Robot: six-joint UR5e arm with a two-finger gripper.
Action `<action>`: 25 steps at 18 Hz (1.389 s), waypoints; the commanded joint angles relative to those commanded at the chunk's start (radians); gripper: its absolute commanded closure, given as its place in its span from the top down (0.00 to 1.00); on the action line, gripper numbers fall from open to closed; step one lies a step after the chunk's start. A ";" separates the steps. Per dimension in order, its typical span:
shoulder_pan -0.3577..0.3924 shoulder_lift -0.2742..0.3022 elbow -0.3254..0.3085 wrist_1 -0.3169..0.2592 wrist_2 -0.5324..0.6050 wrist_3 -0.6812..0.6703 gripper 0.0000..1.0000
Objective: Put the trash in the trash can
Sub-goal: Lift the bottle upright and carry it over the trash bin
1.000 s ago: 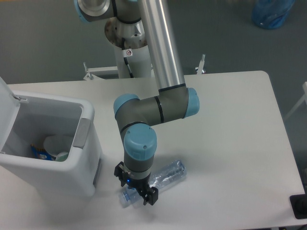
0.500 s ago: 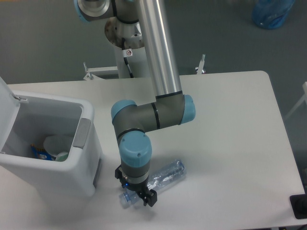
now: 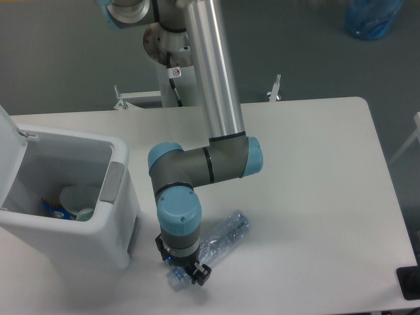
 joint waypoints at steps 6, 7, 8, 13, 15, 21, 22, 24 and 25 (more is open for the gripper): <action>0.000 0.008 0.028 0.000 -0.009 -0.015 0.63; 0.002 0.008 0.038 0.000 -0.011 -0.021 0.63; 0.002 0.011 0.050 0.000 -0.012 -0.037 0.63; 0.015 0.012 0.116 0.003 -0.081 -0.176 0.63; 0.026 0.021 0.133 0.003 -0.136 -0.215 0.63; 0.066 0.086 0.164 0.008 -0.326 -0.297 0.63; 0.078 0.100 0.175 0.017 -0.371 -0.311 0.63; 0.107 0.130 0.192 0.032 -0.480 -0.337 0.63; 0.116 0.136 0.198 0.034 -0.536 -0.348 0.63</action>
